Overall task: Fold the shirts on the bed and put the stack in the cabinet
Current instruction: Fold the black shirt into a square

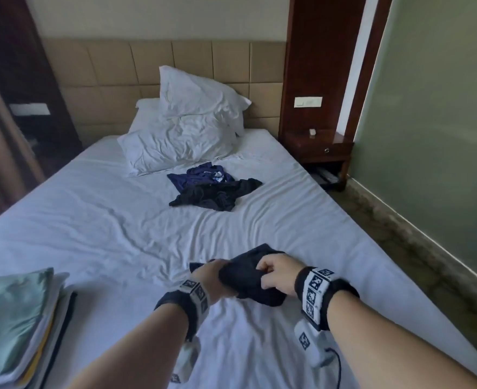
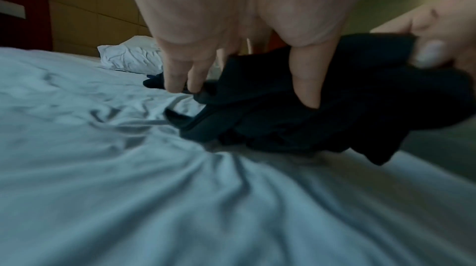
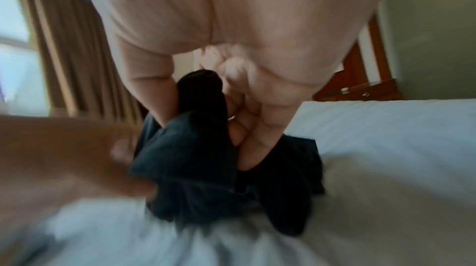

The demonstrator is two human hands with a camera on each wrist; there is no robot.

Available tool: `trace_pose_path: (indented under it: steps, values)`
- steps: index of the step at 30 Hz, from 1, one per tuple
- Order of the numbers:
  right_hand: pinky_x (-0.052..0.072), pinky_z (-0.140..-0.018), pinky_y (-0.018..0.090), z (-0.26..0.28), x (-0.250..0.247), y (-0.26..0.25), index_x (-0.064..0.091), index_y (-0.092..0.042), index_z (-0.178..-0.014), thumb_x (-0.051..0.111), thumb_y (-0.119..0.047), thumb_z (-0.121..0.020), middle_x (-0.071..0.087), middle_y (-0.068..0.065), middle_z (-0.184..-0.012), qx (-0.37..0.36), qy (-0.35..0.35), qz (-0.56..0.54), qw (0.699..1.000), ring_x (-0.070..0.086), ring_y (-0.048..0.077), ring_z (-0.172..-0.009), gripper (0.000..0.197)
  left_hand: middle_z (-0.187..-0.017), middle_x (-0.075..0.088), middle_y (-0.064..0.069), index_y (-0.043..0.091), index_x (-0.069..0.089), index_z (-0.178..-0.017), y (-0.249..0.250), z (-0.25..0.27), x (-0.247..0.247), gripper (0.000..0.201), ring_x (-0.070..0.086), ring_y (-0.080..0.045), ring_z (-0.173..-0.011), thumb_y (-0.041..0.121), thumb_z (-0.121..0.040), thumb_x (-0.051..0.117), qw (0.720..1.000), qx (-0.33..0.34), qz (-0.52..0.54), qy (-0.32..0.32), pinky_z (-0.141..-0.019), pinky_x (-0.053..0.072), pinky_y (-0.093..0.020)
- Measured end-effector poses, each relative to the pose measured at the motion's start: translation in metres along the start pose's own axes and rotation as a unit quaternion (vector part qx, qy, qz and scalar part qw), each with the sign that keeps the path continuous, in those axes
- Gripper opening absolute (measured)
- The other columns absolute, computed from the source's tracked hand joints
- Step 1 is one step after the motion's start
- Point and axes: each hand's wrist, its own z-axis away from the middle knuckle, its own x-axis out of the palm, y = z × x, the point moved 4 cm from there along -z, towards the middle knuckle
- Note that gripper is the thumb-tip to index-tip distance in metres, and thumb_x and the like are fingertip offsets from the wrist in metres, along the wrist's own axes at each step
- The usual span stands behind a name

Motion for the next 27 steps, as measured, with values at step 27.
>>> trace_pose_path:
  steps: [27]
  values:
    - [0.048,-0.105,0.052,0.235,0.098,-0.049,0.070,-0.020,-0.121,0.075,-0.052,-0.083,0.072,0.012,-0.120,-0.184,0.029,-0.346,0.919,0.065,0.022,-0.117,0.050,-0.104,0.059,-0.016,0.006,0.060,-0.123,0.008,0.255,0.020,0.042,0.064,-0.027,-0.087,-0.006,-0.084,0.051,0.560,0.181,0.808,0.010,-0.081,0.054,-0.039]
